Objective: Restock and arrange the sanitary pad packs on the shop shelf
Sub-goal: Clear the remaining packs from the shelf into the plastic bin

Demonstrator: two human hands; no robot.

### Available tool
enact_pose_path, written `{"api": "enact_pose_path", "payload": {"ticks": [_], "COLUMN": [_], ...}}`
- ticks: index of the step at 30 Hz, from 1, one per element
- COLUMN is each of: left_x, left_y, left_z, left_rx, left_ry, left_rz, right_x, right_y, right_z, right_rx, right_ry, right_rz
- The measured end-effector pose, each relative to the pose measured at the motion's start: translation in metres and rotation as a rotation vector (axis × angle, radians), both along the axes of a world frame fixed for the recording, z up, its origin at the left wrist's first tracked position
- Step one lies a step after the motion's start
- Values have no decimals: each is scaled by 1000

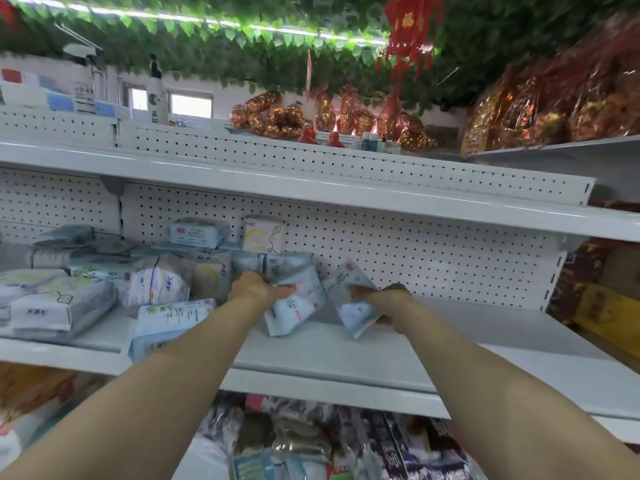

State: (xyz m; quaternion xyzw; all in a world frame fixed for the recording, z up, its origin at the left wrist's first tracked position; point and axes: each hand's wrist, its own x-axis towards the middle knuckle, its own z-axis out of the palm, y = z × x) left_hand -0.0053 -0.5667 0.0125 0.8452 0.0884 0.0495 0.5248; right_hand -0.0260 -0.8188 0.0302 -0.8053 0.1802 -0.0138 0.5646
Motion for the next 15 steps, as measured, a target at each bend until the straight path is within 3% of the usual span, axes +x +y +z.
{"api": "enact_pose_path", "payload": {"ticks": [3, 7, 15], "left_x": [-31, -76, -170], "left_y": [-16, -44, -87], "left_z": [2, 2, -21], "left_rx": [-299, -547, -690], "left_ry": [29, 61, 86], "left_rz": [25, 38, 47], "right_x": [-41, -94, -187], "right_y": [-13, -34, -70], "right_z": [1, 5, -6], "right_rx": [303, 495, 624], "right_ry": [-60, -31, -11], "right_rz": [10, 19, 101]}}
